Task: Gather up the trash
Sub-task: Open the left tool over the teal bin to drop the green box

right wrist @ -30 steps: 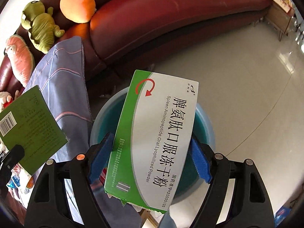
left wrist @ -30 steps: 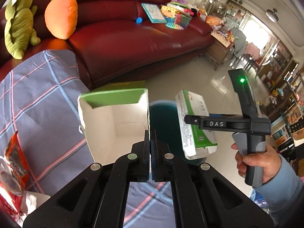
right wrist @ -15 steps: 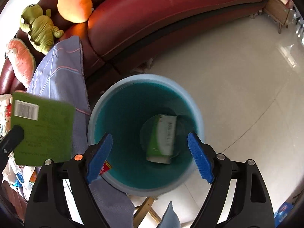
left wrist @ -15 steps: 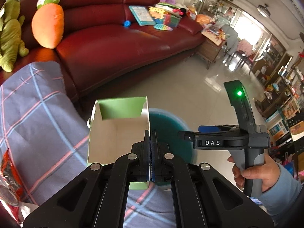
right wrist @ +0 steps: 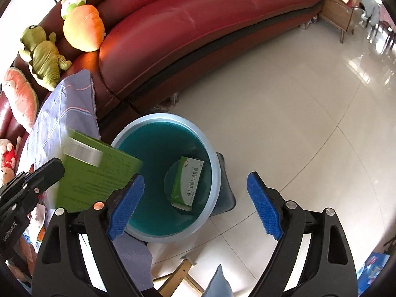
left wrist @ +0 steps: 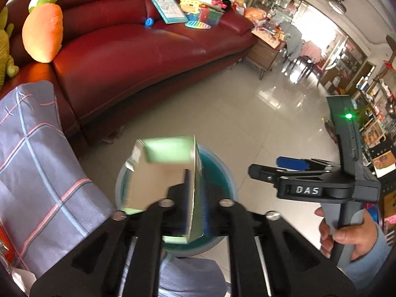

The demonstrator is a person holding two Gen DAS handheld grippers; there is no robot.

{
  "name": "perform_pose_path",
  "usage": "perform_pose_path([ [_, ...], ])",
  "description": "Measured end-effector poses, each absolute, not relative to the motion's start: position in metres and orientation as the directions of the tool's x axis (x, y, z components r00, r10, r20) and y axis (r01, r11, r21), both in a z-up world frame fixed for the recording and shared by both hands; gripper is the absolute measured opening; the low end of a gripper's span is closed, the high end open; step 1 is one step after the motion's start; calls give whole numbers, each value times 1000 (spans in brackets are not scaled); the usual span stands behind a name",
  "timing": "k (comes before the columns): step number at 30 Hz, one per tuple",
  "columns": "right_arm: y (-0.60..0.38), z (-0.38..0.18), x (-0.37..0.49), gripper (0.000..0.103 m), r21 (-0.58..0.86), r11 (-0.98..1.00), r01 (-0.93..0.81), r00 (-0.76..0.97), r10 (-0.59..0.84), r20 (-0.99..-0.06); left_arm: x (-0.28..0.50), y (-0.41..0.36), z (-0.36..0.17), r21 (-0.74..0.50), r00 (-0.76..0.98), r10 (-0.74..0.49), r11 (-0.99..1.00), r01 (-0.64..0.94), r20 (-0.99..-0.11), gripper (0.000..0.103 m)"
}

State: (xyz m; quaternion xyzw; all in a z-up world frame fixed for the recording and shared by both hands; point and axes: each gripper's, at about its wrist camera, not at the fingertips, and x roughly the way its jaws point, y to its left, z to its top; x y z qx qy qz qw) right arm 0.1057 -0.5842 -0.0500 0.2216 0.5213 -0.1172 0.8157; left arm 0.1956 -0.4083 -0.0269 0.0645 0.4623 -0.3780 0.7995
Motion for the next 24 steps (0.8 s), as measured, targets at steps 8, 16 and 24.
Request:
perform_pose_path([
  [8,-580,-46,105,82,223,876,428,420,26,-907,192,-378,-23,-195,377,-495,770,607,-783,87],
  [16,-562,-42,109,88,181,896,405,400,4,-917,185,-339,-27,-214,379,-468,809,548,-798,94],
  [24,-525,-31,109,88,158,927,341,396,10,-918,176,-298,-27,-214,395,-443,837,504,-805,96],
])
